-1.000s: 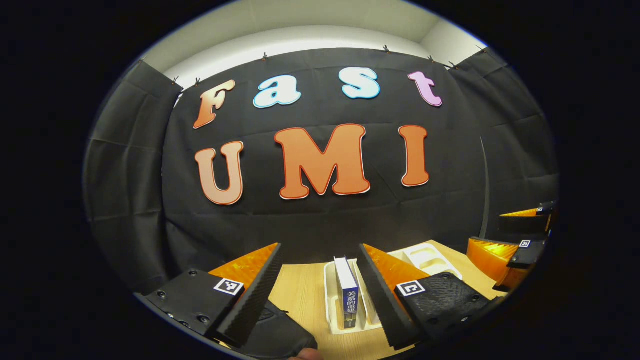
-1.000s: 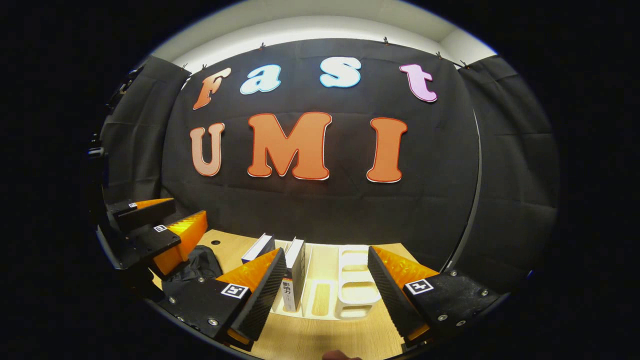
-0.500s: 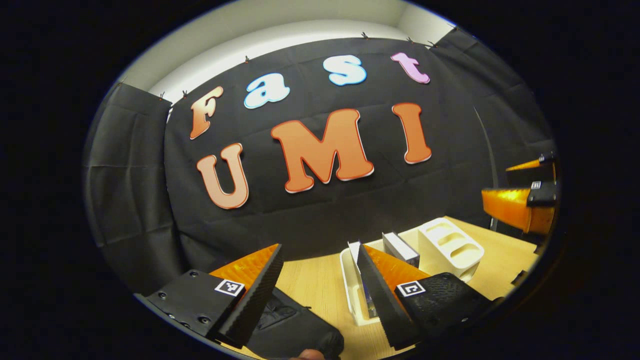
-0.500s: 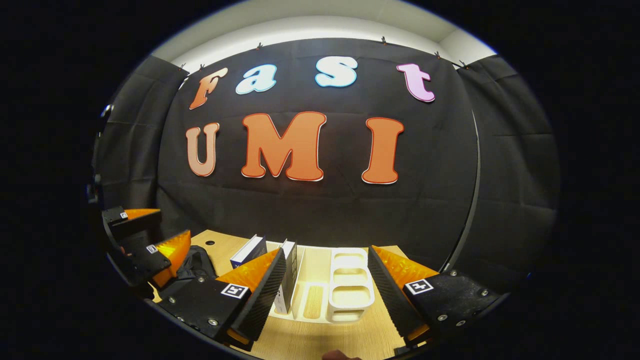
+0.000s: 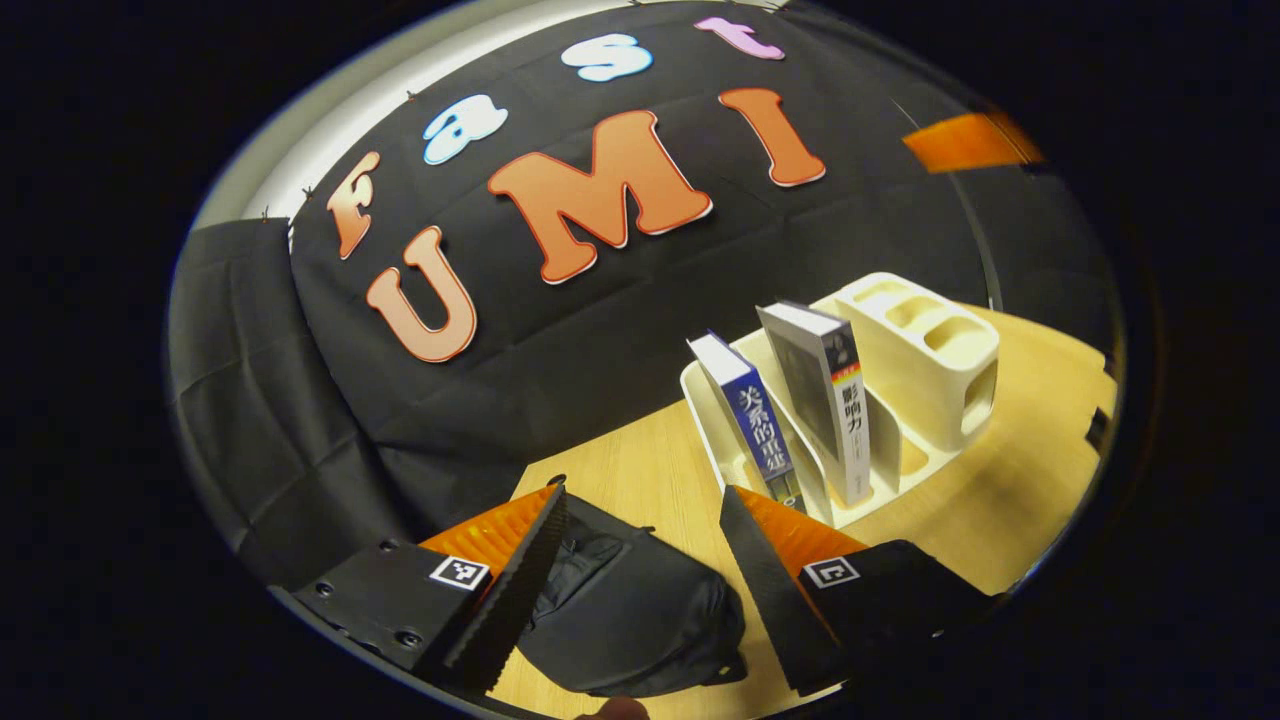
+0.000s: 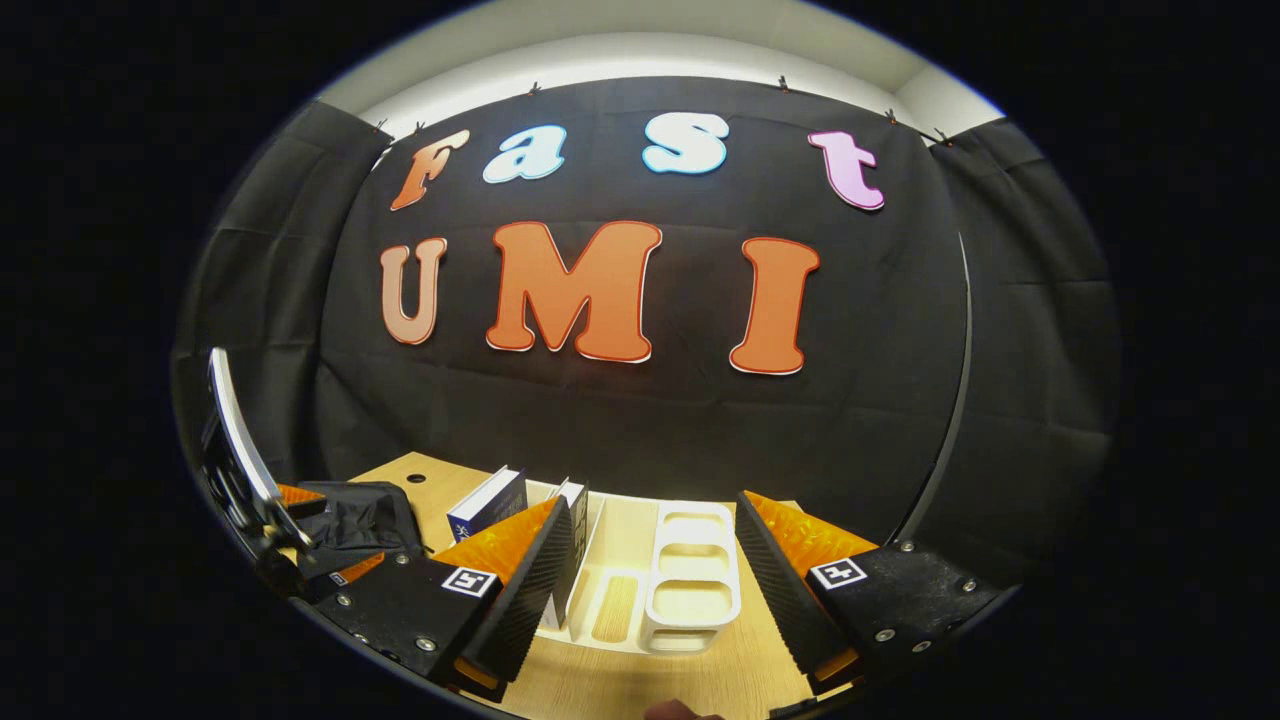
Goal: Open the schoolbag, grab two books from the bookshelf and put them into the schoolbag.
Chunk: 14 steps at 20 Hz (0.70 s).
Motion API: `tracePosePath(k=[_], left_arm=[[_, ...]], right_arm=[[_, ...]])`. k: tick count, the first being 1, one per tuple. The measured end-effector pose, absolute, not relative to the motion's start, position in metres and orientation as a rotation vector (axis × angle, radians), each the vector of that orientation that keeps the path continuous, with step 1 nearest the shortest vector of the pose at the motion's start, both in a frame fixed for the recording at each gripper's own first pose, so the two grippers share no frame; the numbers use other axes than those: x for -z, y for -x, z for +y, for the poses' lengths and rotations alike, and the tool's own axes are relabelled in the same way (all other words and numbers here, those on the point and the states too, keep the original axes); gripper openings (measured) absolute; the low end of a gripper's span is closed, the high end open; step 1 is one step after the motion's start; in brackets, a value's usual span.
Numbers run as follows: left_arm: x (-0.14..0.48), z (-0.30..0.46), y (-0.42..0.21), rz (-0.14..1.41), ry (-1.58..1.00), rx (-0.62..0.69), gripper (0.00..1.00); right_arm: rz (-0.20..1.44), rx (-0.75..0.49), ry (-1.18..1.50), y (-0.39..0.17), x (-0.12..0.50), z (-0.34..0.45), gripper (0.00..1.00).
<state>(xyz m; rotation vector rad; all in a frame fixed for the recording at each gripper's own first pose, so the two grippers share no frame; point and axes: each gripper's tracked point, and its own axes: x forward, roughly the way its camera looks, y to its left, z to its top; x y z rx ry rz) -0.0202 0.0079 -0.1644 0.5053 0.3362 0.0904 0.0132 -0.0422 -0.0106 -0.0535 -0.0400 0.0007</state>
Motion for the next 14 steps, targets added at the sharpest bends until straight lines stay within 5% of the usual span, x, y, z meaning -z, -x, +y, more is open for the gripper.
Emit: tracePosePath(k=[14], left_arm=[[0.294, 0.04, 0.061, 0.592, -0.852, -0.109, 0.96]], right_arm=[[-0.012, -0.049, 0.079, -0.026, 0.028, -0.051, 0.98]])
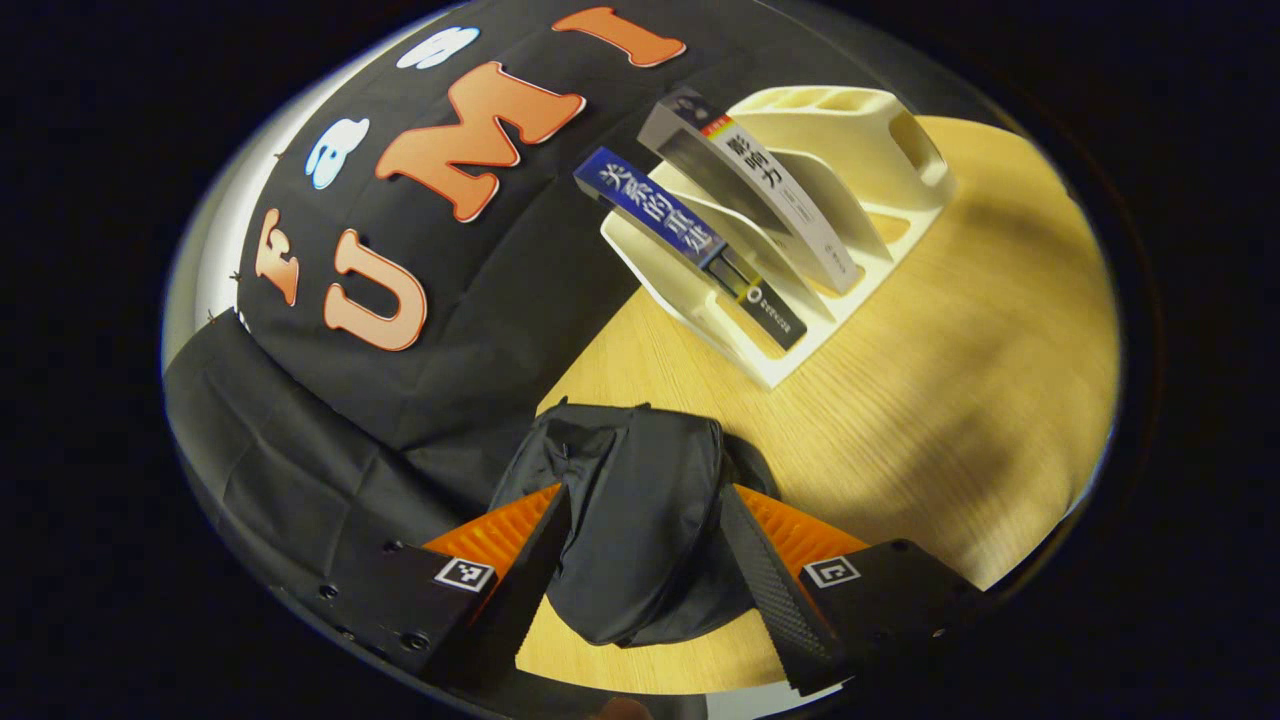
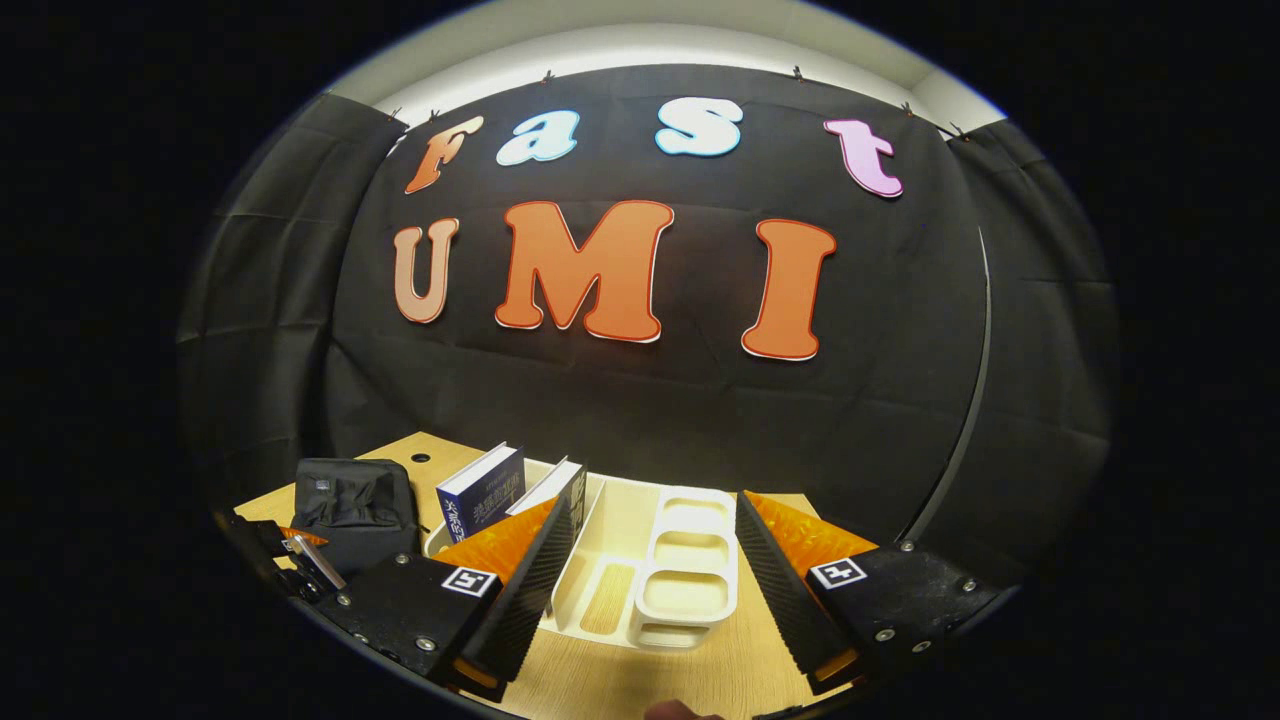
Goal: Open the schoolbag, grab two books from the bookshelf and put them into the schoolbag.
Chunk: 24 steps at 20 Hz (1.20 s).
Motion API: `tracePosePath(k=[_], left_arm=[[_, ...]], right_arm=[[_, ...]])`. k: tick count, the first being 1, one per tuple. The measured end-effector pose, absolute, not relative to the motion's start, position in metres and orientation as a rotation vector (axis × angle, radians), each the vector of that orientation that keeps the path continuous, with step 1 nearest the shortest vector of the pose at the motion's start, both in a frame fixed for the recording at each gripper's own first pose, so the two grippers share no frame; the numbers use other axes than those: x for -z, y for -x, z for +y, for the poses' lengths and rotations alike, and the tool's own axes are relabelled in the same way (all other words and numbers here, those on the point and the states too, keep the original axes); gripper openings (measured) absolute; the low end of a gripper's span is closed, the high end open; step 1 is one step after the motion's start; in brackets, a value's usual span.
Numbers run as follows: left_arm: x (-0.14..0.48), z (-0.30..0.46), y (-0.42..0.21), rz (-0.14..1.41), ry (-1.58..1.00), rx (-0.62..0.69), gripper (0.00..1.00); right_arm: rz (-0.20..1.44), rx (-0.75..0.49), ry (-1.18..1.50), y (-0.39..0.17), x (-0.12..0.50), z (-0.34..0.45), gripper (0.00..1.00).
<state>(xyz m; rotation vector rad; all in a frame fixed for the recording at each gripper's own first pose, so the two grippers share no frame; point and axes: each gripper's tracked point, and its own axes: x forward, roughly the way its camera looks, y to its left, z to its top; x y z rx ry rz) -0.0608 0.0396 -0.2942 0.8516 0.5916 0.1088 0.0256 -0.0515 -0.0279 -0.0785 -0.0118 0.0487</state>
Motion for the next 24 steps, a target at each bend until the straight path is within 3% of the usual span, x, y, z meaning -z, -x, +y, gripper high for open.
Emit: tracePosePath(k=[8, 19, 21, 24], left_arm=[[0.327, 0.068, 0.065, 0.683, -0.938, -0.154, 0.96], [0.332, 0.103, 0.04, 0.695, -1.01, -0.229, 0.95], [0.331, 0.106, 0.038, 0.711, -1.001, -0.215, 0.85], [0.323, 0.103, 0.035, 0.72, -0.979, -0.165, 0.51]], right_arm=[[-0.009, -0.066, 0.07, -0.026, 0.03, -0.053, 0.98], [-0.012, -0.057, 0.049, -0.022, 0.027, -0.067, 0.98], [-0.007, -0.057, 0.048, -0.022, 0.029, -0.069, 0.98], [0.0, -0.067, 0.039, -0.024, 0.029, -0.063, 0.98]])
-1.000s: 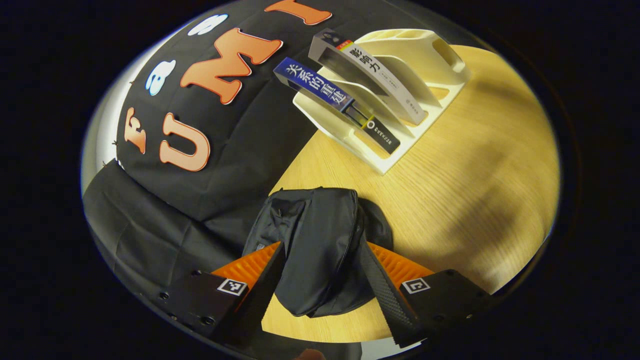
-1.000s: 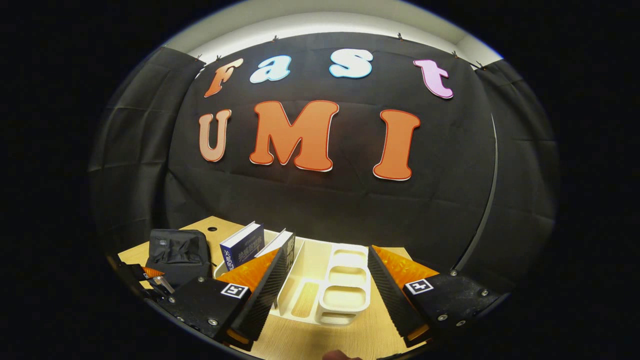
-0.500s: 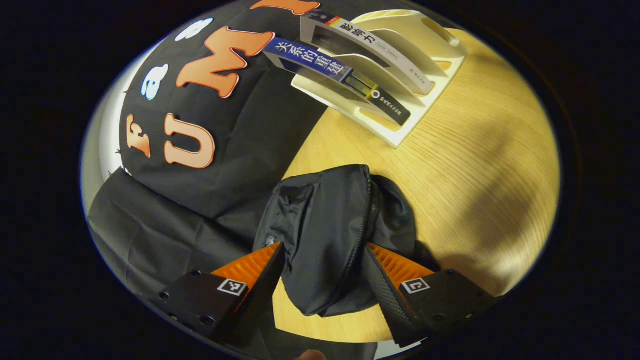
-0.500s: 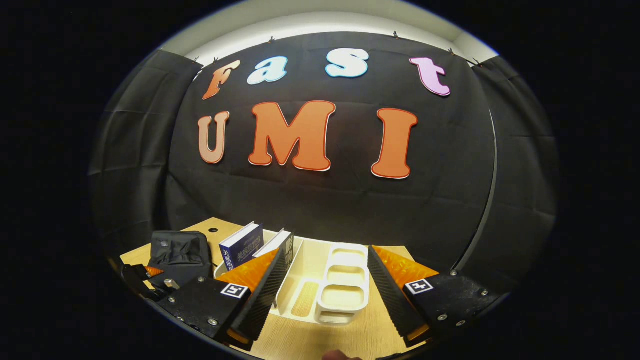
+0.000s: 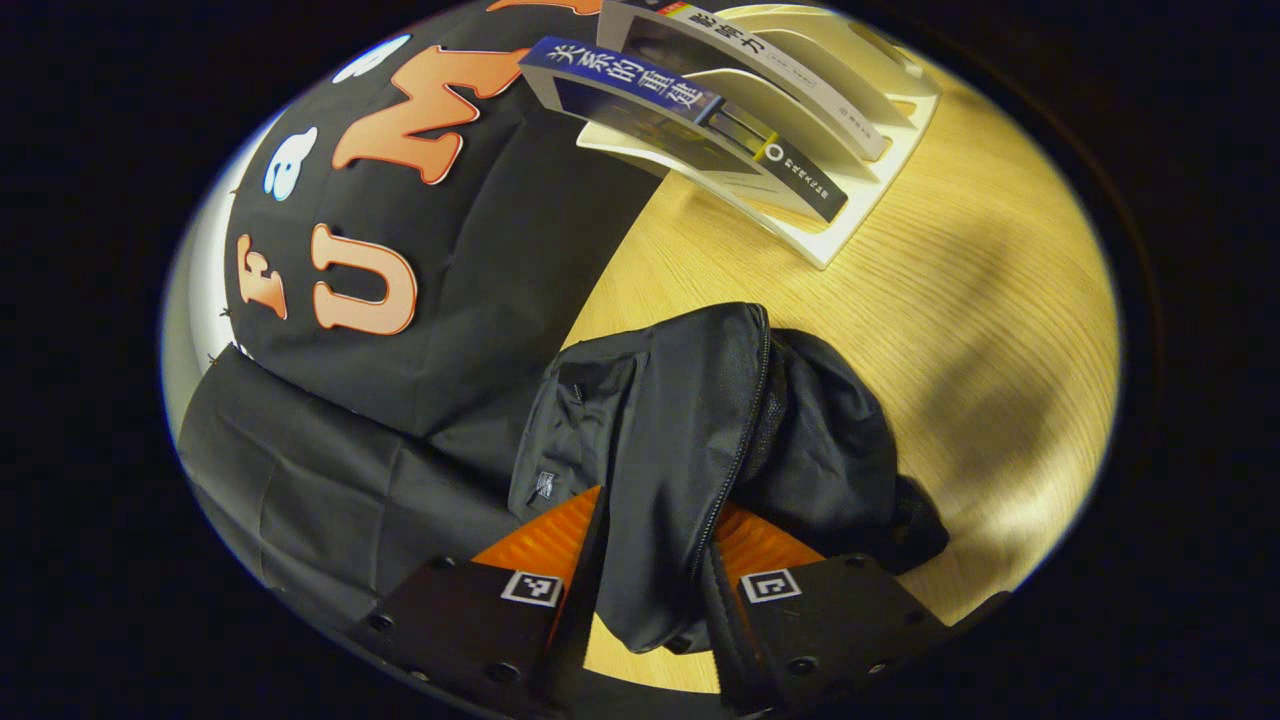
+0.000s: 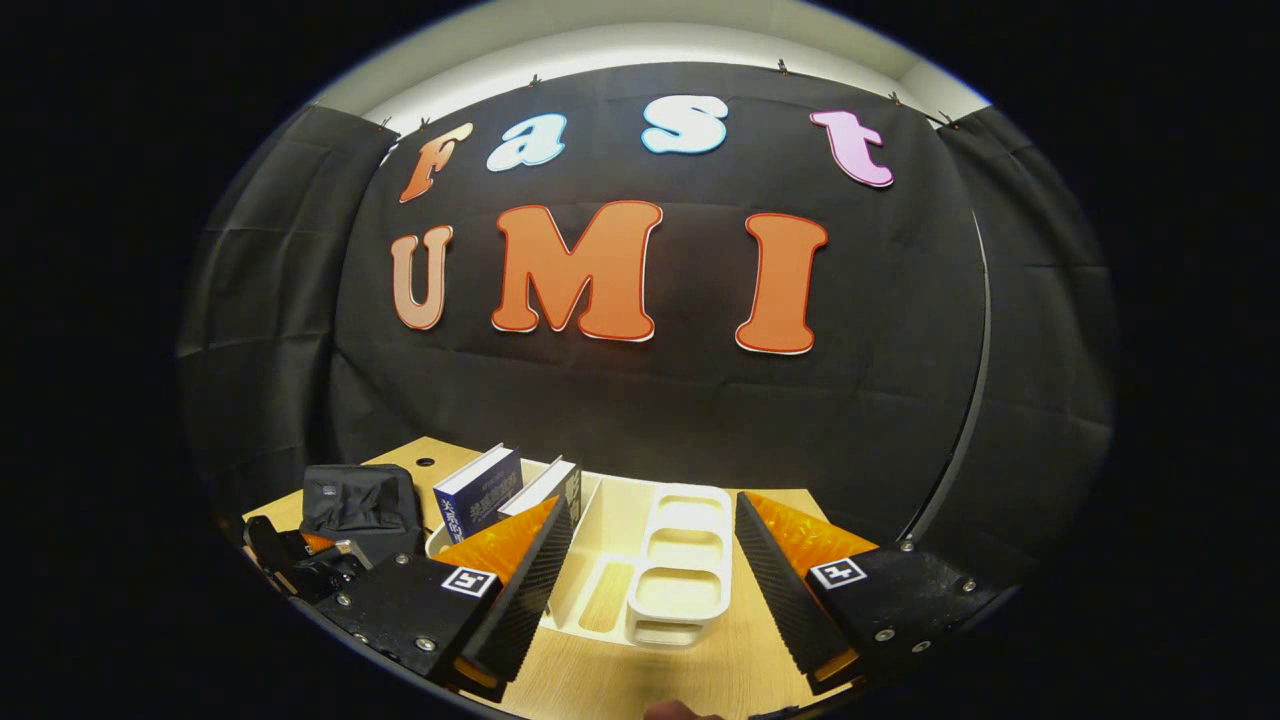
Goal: Open the schoolbag, grab two books from the bookshelf and put them into the schoolbag.
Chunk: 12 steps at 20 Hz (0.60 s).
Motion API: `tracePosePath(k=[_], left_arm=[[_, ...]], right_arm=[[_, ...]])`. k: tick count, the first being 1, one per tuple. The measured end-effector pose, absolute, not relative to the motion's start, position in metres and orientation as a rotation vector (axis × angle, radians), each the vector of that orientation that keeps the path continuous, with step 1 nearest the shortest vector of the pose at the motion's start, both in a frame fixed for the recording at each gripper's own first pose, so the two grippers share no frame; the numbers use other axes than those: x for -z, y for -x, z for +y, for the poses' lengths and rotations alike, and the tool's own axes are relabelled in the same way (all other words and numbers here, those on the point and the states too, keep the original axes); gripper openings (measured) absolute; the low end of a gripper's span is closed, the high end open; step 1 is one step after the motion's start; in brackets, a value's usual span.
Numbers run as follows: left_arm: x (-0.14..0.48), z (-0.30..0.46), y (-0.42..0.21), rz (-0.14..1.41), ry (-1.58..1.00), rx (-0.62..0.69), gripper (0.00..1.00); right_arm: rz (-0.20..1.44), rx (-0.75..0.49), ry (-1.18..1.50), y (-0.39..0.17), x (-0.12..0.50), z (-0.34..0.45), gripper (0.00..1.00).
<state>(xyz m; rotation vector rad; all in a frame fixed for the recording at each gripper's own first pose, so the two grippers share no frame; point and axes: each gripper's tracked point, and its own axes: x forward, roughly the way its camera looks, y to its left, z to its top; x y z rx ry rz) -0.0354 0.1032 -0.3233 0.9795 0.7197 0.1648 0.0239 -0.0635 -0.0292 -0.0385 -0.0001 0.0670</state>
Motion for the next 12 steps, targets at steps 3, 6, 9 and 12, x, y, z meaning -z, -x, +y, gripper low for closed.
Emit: tracePosePath(k=[3, 6, 9, 12], left_arm=[[0.31, 0.104, 0.036, 0.719, -0.941, -0.101, 0.22], [0.297, 0.108, 0.033, 0.723, -0.899, -0.024, 0.1], [0.287, 0.112, 0.032, 0.749, -0.831, 0.071, 0.07], [0.271, 0.122, 0.029, 0.765, -0.741, 0.153, 0.07]], right_arm=[[0.023, -0.08, 0.053, -0.027, 0.031, -0.053, 0.98], [0.027, -0.09, 0.066, -0.031, 0.025, -0.035, 0.98], [0.06, -0.099, 0.075, -0.039, 0.024, -0.009, 0.98], [0.1, -0.106, 0.1, -0.051, 0.021, 0.021, 0.98]])
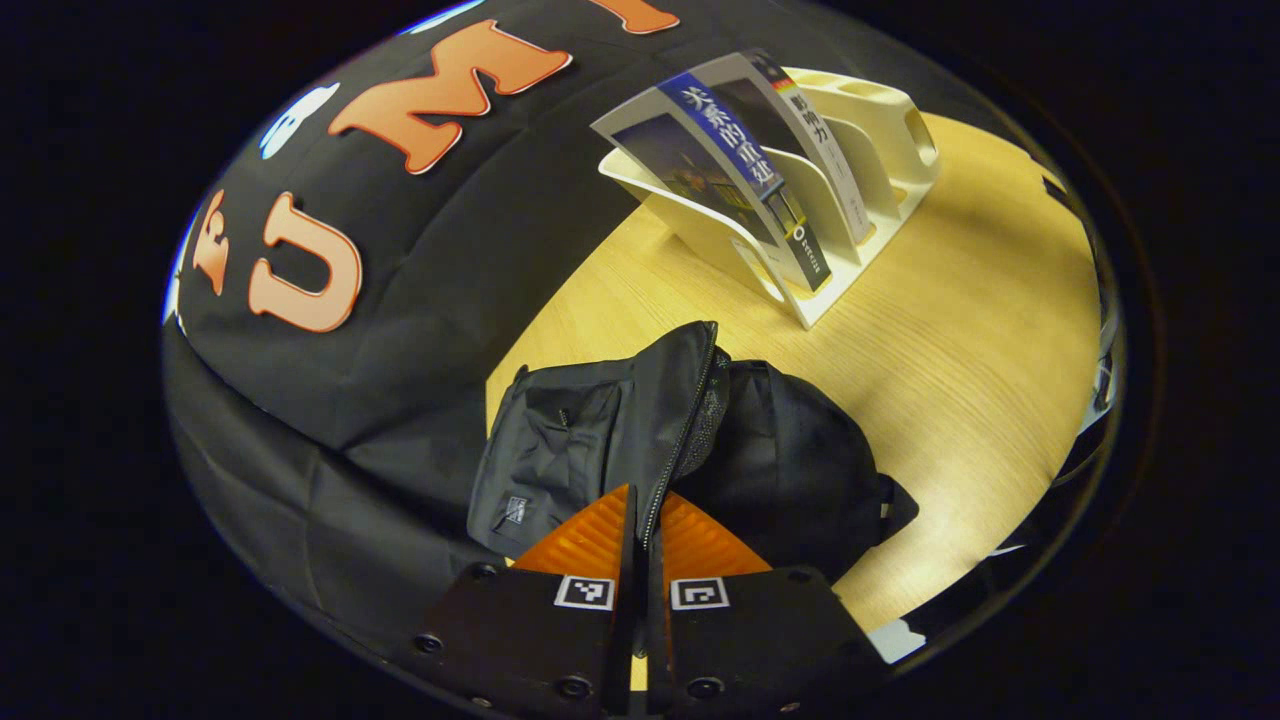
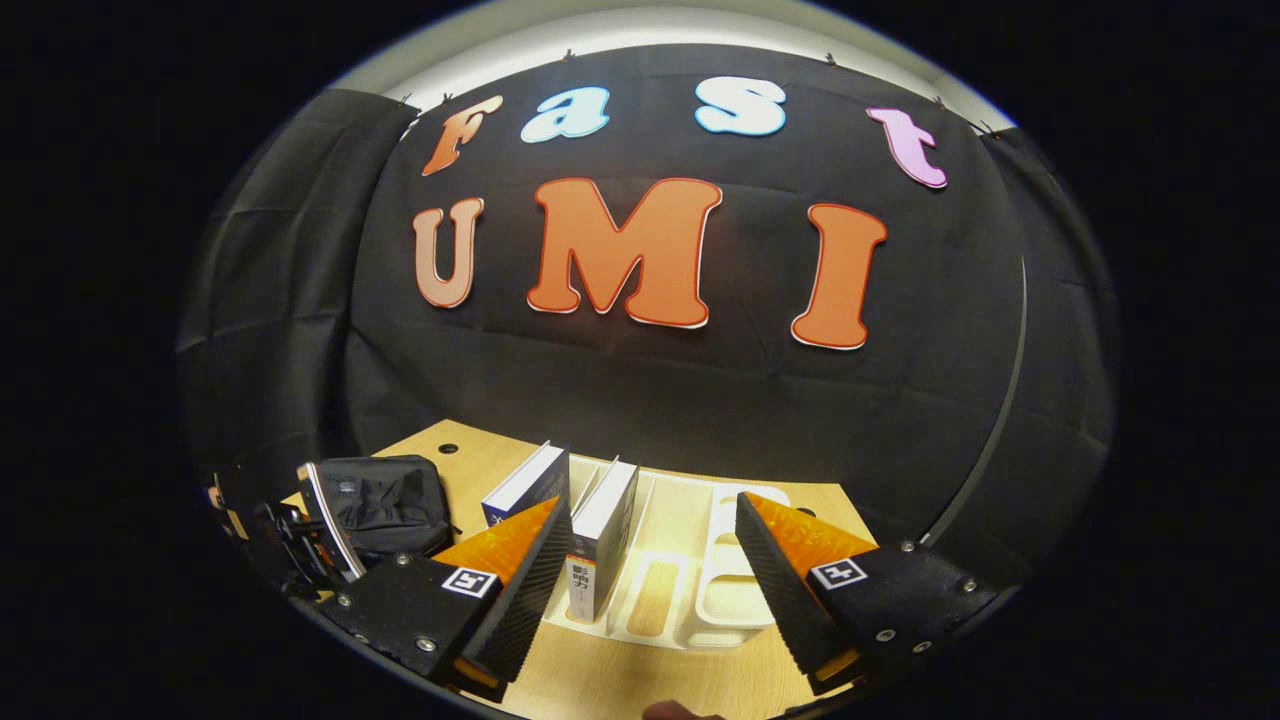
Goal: Open the schoolbag, grab two books from the bookshelf and put them into the schoolbag.
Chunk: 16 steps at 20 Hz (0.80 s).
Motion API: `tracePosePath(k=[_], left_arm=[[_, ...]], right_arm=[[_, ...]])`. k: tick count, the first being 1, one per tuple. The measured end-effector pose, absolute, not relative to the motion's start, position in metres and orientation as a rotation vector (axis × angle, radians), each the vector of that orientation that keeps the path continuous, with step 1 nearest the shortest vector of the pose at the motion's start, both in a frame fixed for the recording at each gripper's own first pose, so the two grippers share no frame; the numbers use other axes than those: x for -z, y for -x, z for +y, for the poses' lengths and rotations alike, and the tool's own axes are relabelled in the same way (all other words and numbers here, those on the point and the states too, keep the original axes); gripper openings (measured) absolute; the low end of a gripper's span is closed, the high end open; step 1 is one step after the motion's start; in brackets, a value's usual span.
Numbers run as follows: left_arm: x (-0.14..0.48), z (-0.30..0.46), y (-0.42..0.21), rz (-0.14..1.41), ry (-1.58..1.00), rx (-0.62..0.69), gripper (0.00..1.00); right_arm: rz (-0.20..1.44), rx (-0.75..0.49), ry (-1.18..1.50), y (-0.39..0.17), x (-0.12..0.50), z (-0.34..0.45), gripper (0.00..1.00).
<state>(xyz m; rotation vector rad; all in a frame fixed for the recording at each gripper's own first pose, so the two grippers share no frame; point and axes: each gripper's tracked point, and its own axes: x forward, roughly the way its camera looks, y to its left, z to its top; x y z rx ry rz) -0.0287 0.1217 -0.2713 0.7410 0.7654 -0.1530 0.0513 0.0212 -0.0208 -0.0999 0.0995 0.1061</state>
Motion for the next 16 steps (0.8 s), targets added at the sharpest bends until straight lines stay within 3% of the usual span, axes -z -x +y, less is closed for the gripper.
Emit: tracePosePath(k=[5, 11, 16], left_arm=[[0.246, 0.136, 0.022, 0.792, -0.65, 0.299, 0.06], [0.215, 0.154, 0.009, 0.848, -0.547, 0.452, 0.06], [0.197, 0.162, 0.003, 0.911, -0.42, 0.501, 0.06]], right_arm=[[0.216, -0.163, 0.085, -0.072, 0.025, 0.08, 0.98], [0.313, -0.129, 0.142, -0.104, 0.02, 0.111, 0.98], [0.527, -0.092, 0.197, -0.133, 0.042, 0.121, 0.99]])
